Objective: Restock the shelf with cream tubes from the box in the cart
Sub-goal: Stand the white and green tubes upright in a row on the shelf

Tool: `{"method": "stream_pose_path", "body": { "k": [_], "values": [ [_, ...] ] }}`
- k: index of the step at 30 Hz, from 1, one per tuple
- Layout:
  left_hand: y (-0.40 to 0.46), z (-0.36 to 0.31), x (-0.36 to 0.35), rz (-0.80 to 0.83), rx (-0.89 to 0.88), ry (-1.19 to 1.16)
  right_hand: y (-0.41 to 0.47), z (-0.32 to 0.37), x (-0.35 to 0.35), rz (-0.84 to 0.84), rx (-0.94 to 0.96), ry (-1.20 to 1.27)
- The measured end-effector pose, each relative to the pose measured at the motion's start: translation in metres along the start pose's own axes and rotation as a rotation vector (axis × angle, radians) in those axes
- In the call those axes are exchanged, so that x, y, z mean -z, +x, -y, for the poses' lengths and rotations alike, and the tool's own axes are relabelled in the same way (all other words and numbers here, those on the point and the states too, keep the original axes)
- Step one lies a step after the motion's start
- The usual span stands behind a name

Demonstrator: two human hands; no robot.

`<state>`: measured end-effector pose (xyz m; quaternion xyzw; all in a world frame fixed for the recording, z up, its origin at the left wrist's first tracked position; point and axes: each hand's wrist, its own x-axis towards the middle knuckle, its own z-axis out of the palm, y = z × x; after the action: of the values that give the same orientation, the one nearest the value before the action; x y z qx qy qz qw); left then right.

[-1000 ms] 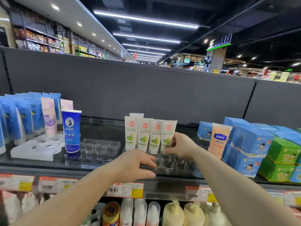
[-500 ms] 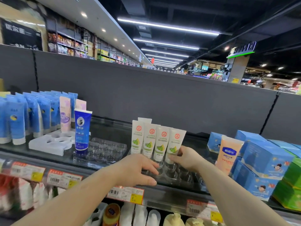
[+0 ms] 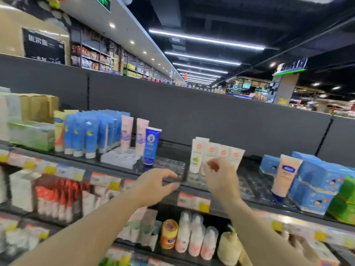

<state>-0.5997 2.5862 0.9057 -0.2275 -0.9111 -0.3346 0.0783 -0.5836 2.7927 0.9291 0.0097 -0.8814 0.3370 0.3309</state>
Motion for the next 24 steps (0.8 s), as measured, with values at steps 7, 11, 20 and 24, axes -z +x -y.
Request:
{"method": "stream_pose_path", "body": {
  "k": [7, 11, 20, 24],
  "values": [
    [-0.175, 0.156, 0.121, -0.02, 0.235, 0.228, -0.127, 0.173, -0.173, 0.633, 0.182, -0.044],
    [-0.278, 0.243, 0.193, 0.065, 0.451, 0.442, -0.197, 0.265, -0.264, 0.894, 0.209, -0.09],
    [-0.403, 0.378, 0.271, -0.002, 0.674, 0.668, -0.277, 0.394, -0.421, 0.957, 0.43, -0.192],
    [-0.419, 0.443, 0.289, 0.001, 0.737, 0.711, -0.292, 0.428, -0.498, 0.979, 0.44, -0.195]
  ]
}}
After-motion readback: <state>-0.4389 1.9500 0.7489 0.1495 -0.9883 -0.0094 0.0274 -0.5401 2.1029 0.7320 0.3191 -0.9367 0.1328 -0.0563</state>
